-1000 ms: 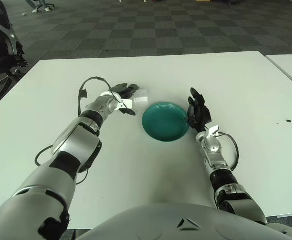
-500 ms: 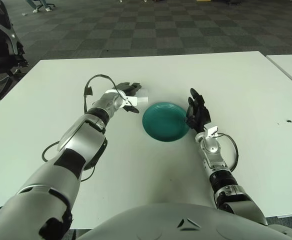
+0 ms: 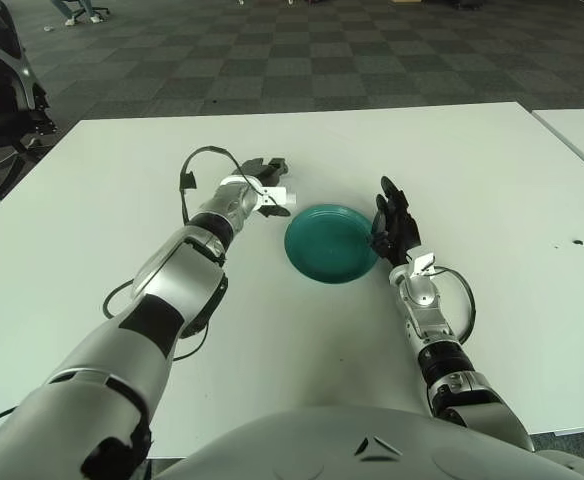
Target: Put the charger into the plate.
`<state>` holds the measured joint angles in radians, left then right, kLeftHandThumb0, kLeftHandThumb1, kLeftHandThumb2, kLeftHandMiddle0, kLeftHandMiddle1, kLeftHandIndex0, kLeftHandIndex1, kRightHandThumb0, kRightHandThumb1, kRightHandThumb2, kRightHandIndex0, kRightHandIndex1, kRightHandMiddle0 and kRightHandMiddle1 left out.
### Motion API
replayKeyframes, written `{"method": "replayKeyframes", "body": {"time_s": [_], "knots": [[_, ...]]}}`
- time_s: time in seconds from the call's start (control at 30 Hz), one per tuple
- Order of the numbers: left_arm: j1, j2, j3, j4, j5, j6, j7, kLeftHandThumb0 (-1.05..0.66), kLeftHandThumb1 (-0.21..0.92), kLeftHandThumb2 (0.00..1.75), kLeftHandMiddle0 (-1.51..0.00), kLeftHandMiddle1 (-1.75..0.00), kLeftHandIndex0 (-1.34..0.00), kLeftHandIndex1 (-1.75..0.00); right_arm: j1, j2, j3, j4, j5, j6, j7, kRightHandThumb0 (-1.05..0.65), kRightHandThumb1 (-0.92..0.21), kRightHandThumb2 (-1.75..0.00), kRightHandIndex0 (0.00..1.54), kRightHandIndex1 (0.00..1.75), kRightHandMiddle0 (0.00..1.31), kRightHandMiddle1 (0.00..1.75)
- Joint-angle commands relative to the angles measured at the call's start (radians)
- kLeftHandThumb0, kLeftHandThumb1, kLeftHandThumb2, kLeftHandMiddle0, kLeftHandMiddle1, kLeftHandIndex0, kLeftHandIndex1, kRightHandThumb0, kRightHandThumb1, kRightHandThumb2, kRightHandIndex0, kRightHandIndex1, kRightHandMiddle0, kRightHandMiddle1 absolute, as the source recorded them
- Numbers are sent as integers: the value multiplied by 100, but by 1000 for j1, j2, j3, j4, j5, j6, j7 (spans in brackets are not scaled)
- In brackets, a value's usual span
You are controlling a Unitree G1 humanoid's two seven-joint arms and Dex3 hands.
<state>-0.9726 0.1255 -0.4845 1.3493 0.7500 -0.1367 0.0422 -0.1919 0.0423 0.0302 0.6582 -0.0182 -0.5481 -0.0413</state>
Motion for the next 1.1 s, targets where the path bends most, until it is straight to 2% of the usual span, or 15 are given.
{"method": "replayKeyframes", "body": {"time_s": [0.0,0.13,0.57,0.8,1.07], "knots": [[-53,-8,16,27,-23,56,32,-105,92,53,-13,-1,0,-88,248,68,27,149,6,-2,27,-102,-92,-97,5,0,0,9],[-55,-13,12,28,-16,69,39,-105,92,55,-13,-1,0,-79,250,76,20,156,22,-26,46,-100,-92,-96,5,0,1,12],[-59,-16,-22,34,17,91,17,-105,92,62,-25,-5,0,-85,255,77,6,177,9,-52,15,-92,-92,-95,10,1,0,36],[-64,-10,-47,41,32,105,-34,-105,92,66,-29,-4,0,-81,242,78,-9,197,26,-29,26,-90,-92,-94,11,1,0,38],[-69,0,-93,49,56,112,-132,-105,92,68,-28,-3,0,-70,227,72,-16,211,21,-12,20,-85,-92,-96,9,1,0,31]]}}
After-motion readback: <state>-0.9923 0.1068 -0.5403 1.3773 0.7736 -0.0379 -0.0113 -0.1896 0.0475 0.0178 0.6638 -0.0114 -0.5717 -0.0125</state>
